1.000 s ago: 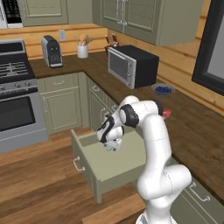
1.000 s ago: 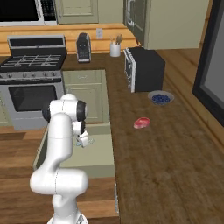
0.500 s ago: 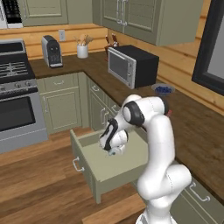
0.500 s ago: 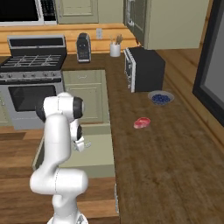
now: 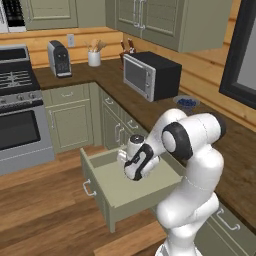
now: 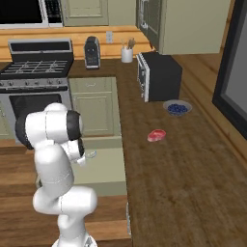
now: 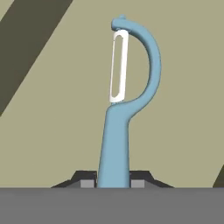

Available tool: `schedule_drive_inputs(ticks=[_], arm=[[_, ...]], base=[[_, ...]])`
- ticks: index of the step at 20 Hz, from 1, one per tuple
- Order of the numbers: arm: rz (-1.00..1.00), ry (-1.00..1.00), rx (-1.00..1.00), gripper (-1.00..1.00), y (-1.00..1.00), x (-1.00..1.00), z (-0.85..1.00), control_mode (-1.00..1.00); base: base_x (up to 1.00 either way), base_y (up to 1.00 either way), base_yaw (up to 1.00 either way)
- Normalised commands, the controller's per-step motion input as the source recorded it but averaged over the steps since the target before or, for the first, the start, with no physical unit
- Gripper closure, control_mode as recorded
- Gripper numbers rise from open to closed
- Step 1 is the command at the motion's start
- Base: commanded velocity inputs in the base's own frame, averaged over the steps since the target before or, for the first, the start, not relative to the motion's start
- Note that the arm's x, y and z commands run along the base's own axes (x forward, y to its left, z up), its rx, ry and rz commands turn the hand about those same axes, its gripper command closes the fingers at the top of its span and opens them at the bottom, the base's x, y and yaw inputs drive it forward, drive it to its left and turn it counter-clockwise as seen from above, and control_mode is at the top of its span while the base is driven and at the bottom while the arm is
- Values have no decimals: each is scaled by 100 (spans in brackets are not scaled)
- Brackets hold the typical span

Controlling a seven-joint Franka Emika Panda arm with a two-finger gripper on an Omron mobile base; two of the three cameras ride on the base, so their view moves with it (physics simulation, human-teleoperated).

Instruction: Pick the peeler from the drawer and place it on the counter.

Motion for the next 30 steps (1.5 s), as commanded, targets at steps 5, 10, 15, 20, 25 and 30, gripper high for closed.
schedule_drive_inputs(ticks=[5, 10, 15, 20, 25, 30], arm=[[0, -9, -3, 100, 1, -13, 100, -100], [0, 0, -2, 100, 0, 0, 100, -100], [-3, 4, -3, 100, -1, 0, 100, -100], [-15, 14, 0, 100, -66, -3, 100, -100], [-9, 5, 2, 100, -100, -5, 74, -100], [0, -5, 10, 100, -100, -48, 8, -100]], base=[[0, 0, 0], [0, 0, 0], [0, 0, 0], [0, 0, 0], [0, 0, 0], [0, 0, 0]])
